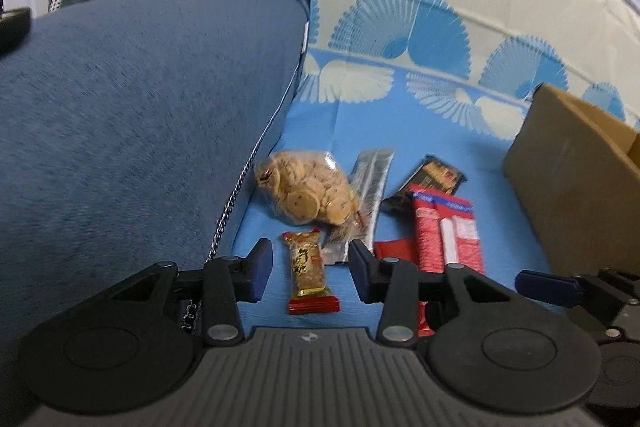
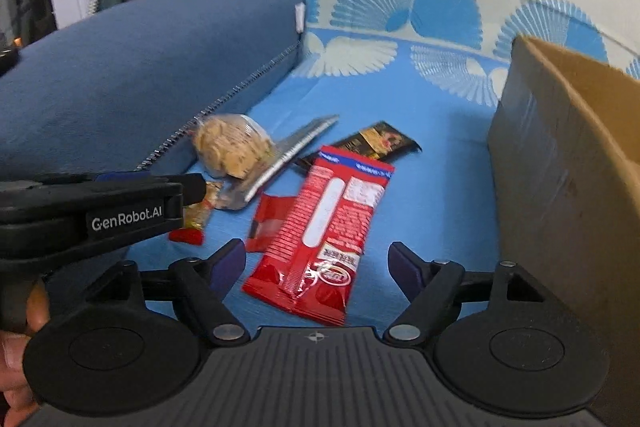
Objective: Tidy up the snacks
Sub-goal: 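Return both open tools to the snack pile, then grasp the red wafer pack with right tool while left grasps small gold-wrapped cake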
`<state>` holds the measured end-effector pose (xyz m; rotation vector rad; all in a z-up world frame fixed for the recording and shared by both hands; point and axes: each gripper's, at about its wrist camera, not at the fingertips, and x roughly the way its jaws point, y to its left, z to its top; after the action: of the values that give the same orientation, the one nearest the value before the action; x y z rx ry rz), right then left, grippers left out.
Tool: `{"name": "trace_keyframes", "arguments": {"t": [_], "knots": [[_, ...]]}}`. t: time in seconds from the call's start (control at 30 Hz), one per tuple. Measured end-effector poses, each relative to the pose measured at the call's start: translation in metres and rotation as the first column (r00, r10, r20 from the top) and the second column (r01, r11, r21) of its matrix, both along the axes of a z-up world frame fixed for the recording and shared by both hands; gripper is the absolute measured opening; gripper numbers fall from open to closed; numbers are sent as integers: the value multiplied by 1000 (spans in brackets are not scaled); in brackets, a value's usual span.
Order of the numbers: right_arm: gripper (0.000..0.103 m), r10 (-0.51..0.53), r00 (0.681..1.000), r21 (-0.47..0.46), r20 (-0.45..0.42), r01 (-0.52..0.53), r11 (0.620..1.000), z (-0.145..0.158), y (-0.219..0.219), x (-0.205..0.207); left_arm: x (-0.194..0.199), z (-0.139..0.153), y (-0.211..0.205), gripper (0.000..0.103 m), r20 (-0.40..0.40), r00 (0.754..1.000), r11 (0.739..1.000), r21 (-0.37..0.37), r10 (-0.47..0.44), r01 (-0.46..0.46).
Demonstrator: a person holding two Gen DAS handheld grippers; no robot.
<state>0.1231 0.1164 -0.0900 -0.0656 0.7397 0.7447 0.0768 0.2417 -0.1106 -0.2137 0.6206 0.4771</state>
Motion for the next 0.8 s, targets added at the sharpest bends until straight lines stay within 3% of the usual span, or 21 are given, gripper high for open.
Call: {"name": "trace_keyframes", "arguments": {"t": [0.37,0.43,0.5,0.6,0.8], "knots": [[77,14,999,-56,-47,-17,998,-18,16,7,16,-16,5,46,-93,996,1000,-10,15,-16],[68,29,999,-66,-38,-31,997,-18,16,4,17,-17,5,43,-102,995,1000,-13,16,-17],[64,35,999,-67,-42,-38,997,-18,16,4,18,-18,7,32,-113,993,1000,-25,15,-18],[59,35,998,-56,-48,-38,998,-17,12,5,16,-18,8,24,-106,994,999,-34,15,-19],[52,35,999,-64,-21,-37,997,-9,7,0,8,-11,5,21,-72,997,999,-44,-4,1]]}}
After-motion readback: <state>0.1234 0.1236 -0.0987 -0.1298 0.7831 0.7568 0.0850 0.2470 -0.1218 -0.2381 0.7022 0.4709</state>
